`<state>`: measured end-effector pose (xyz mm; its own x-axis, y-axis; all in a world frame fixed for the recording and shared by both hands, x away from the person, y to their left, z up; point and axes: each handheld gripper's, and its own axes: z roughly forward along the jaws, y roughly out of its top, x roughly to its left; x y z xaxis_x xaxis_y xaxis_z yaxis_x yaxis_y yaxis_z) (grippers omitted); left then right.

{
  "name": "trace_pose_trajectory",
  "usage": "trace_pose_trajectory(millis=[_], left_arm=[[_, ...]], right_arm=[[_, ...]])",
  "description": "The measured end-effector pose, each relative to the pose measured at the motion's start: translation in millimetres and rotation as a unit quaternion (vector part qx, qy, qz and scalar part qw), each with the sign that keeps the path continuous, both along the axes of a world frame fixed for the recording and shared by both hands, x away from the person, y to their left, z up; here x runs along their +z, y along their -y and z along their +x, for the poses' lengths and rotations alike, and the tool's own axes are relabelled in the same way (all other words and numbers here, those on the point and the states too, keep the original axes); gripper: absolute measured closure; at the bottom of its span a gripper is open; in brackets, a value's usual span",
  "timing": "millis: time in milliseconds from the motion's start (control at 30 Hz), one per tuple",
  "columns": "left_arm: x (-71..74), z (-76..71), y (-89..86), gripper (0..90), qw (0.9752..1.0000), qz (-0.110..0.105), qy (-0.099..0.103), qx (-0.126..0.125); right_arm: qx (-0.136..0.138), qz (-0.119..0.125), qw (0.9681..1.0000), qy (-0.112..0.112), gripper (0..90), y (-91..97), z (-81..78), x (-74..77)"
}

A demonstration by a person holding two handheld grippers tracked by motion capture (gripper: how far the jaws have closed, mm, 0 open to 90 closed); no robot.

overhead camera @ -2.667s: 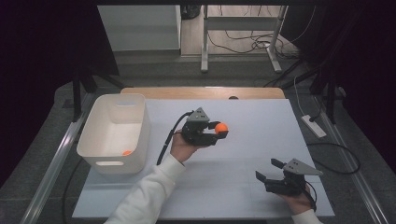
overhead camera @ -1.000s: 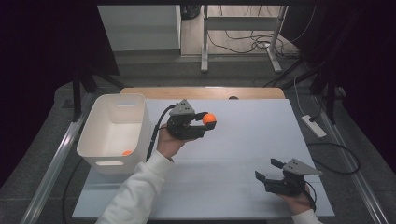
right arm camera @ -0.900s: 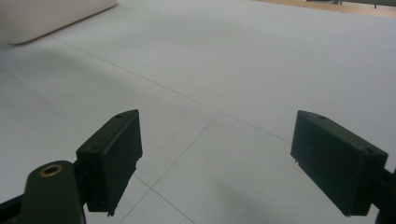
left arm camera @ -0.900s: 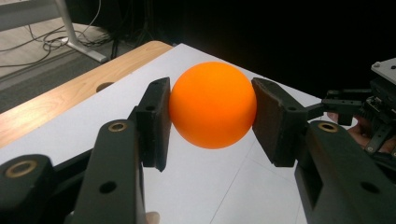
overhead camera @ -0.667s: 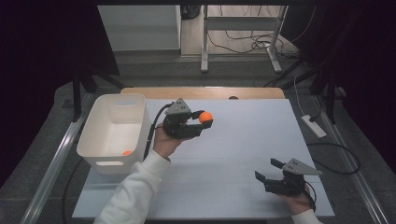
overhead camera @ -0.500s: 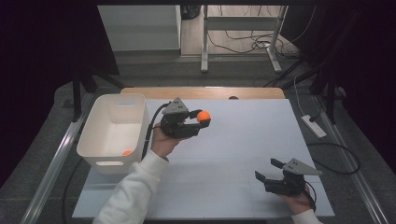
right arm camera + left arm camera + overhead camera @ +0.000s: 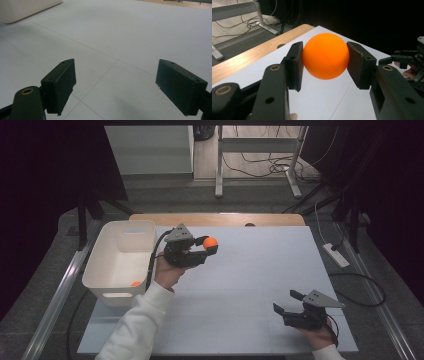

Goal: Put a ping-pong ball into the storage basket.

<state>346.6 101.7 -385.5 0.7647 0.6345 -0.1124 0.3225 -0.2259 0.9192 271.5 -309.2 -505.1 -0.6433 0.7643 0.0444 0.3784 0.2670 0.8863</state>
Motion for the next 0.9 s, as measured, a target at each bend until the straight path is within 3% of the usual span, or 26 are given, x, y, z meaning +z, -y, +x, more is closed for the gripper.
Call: trace_pose_trajectory(millis=[900], left_arm=[[2.8, -6.6, -39.4, 50.5, 0.9985, -0.001, 0.000, 0.055]], right_arm=[[0.001, -0.001, 1.0000, 0.000, 16.4, -1.1, 0.4, -0.5]])
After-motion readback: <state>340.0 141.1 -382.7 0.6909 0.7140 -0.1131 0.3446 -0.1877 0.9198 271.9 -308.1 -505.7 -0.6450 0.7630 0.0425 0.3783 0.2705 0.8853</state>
